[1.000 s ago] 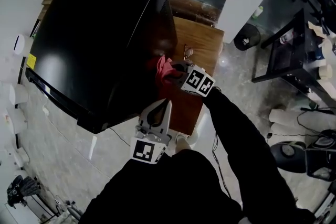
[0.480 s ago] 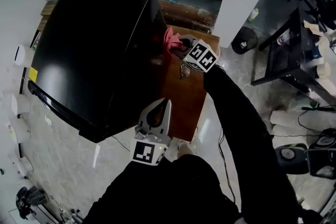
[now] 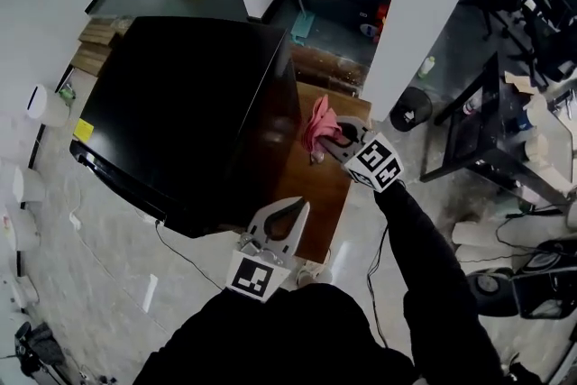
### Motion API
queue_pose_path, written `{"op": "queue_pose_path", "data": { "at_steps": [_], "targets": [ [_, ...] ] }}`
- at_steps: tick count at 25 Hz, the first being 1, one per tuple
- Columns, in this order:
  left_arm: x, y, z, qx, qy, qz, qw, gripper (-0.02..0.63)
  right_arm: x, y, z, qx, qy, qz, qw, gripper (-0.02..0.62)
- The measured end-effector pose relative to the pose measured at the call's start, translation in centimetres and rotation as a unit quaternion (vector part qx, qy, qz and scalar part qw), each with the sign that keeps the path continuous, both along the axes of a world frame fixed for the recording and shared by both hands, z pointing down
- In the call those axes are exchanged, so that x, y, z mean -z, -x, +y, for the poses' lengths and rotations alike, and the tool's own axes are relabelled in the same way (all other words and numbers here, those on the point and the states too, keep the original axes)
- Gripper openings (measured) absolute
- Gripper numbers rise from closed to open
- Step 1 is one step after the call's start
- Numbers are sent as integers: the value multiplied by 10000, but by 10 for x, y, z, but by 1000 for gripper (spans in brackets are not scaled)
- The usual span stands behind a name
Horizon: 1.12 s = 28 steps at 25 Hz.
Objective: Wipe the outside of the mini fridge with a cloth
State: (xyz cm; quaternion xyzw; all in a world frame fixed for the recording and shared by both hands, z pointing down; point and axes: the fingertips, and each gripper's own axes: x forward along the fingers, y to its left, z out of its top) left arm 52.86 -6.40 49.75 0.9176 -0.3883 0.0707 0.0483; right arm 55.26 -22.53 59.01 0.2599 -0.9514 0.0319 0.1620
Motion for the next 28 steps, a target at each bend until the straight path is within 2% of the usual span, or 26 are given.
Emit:
{"op": "queue_pose_path", "data": {
  "at_steps": [4, 10, 15, 19, 22, 25, 28],
  "targets": [
    [34, 1, 19, -150, 119, 195, 9996, 6, 52, -14, 65, -162, -20, -185, 9997, 104],
    [108, 23, 42, -113, 21, 455, 9989, 6, 128, -3, 156, -378, 6, -541, 9978, 104],
    [177, 38, 60, -671, -38, 837, 9942, 6, 207, 10, 184, -510, -367, -743, 9952, 104],
    [205, 88, 68, -716, -310, 784, 9939, 6, 248, 52, 201, -308, -759, -733, 9939, 104],
    [220, 130, 62, -564, -531, 698, 9945, 6, 268, 89, 209, -177, -822, -788, 9933, 104],
    [235, 174, 44, -414, -833, 611, 9938, 6, 289, 122, 203, -324, -840, -891, 9919, 104],
    [245, 218, 38, -555, -780, 602, 9936, 6, 303, 163, 200, -412, -910, -971, 9903, 104]
  ]
}}
